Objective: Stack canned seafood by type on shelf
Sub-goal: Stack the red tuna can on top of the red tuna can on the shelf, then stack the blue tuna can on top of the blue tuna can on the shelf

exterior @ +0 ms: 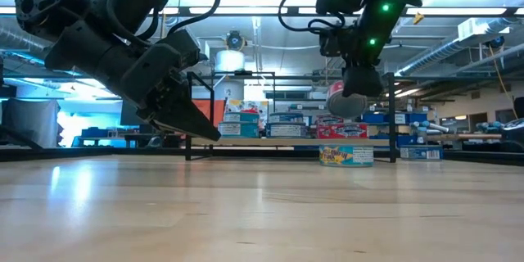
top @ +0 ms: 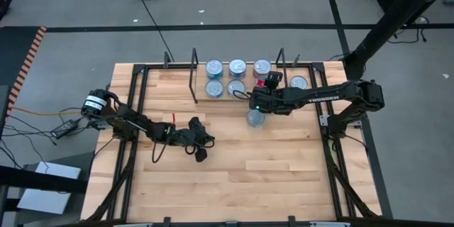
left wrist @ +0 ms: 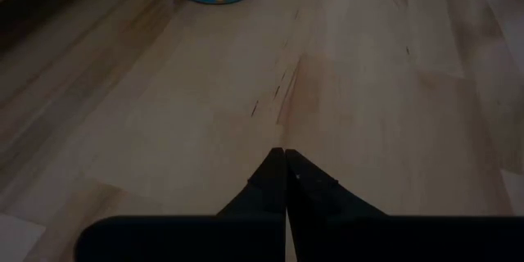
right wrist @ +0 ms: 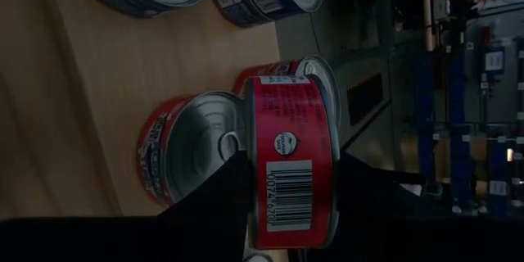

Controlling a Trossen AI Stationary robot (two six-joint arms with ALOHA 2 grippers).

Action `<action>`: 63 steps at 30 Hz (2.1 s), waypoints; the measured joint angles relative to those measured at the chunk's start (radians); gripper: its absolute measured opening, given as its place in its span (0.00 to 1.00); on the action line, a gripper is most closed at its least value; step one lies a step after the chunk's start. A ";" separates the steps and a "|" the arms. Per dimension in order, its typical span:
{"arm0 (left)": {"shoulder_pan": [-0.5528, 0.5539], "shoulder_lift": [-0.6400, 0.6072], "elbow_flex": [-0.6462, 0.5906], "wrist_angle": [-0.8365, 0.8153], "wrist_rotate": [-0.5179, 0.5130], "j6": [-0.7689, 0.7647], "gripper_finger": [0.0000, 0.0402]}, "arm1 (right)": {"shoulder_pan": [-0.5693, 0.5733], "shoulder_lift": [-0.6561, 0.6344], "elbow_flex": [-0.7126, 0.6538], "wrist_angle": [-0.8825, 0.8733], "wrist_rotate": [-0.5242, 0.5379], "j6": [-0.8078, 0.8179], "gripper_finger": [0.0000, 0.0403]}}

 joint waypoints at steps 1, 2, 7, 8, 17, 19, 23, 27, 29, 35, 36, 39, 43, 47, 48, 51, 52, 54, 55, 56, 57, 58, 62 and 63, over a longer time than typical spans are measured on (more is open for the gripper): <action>0.000 0.000 0.000 0.000 0.000 0.000 0.01 | -0.006 0.000 0.000 0.006 -0.008 -0.005 0.37; 0.000 0.000 0.000 0.000 0.000 0.000 0.01 | -0.013 0.000 0.000 0.010 -0.017 -0.008 0.37; 0.000 0.000 0.000 0.000 0.000 0.000 0.01 | -0.045 0.000 0.000 0.019 -0.022 -0.008 0.37; 0.000 0.000 0.000 0.000 -0.001 0.000 0.01 | -0.051 0.000 0.000 0.019 -0.024 -0.011 0.37; 0.000 0.000 0.000 0.001 -0.005 0.000 0.01 | -0.089 0.000 0.000 0.028 -0.103 -0.034 0.37; 0.000 0.000 0.000 0.001 -0.005 0.000 0.01 | -0.093 0.000 0.000 0.029 -0.115 -0.040 0.38; 0.000 0.000 0.000 0.001 -0.005 0.000 0.01 | -0.097 0.000 0.000 0.028 -0.137 -0.061 0.41; 0.000 0.000 0.000 0.001 -0.005 0.000 0.01 | -0.097 0.000 0.001 0.022 -0.148 -0.066 0.46; 0.000 0.000 0.000 0.001 -0.005 0.000 0.01 | -0.097 0.000 0.000 0.011 -0.169 -0.068 0.49; 0.000 0.000 0.000 0.000 -0.005 0.000 0.01 | -0.097 0.001 0.000 -0.014 -0.212 -0.084 0.54; 0.000 0.000 0.000 0.000 -0.005 0.000 0.01 | -0.097 0.001 0.001 -0.017 -0.212 -0.084 0.55; 0.000 0.000 0.000 0.000 -0.005 0.000 0.01 | -0.097 0.001 0.008 -0.038 -0.211 -0.084 0.57; 0.000 0.000 0.000 0.000 -0.005 0.000 0.01 | -0.096 0.001 0.031 -0.059 -0.227 -0.083 0.60; 0.000 0.000 0.000 0.000 -0.005 0.000 0.01 | -0.096 0.001 0.053 -0.075 -0.229 -0.083 0.62; 0.000 0.000 0.000 0.000 -0.005 0.000 0.01 | -0.096 0.001 0.056 -0.079 -0.230 -0.082 0.63; 0.000 0.000 0.000 0.000 -0.006 0.000 0.01 | -0.096 0.001 0.060 -0.100 -0.232 -0.082 0.63; 0.000 0.000 0.000 0.000 -0.006 0.000 0.01 | -0.096 0.001 0.060 -0.107 -0.232 -0.081 0.64; 0.000 0.000 0.000 0.000 -0.005 0.000 0.01 | -0.096 0.001 0.060 -0.124 -0.233 -0.070 0.63; 0.000 0.000 0.000 0.000 -0.006 0.000 0.01 | -0.096 0.001 0.060 -0.132 -0.236 -0.063 0.63; 0.000 0.000 0.000 0.000 -0.006 0.000 0.01 | -0.096 0.001 0.060 -0.141 -0.242 -0.059 0.62; 0.000 0.000 0.000 0.000 -0.006 0.000 0.01 | -0.096 0.001 0.060 -0.150 -0.250 -0.056 0.62; 0.000 0.000 0.000 0.000 -0.006 0.000 0.01 | -0.096 0.001 0.060 -0.157 -0.255 -0.055 0.61; 0.000 0.000 0.000 0.000 -0.006 0.000 0.01 | -0.095 0.000 0.062 -0.167 -0.264 -0.048 0.56; 0.000 0.000 0.000 0.000 -0.006 0.000 0.01 | -0.095 0.000 0.072 -0.187 -0.276 -0.040 0.54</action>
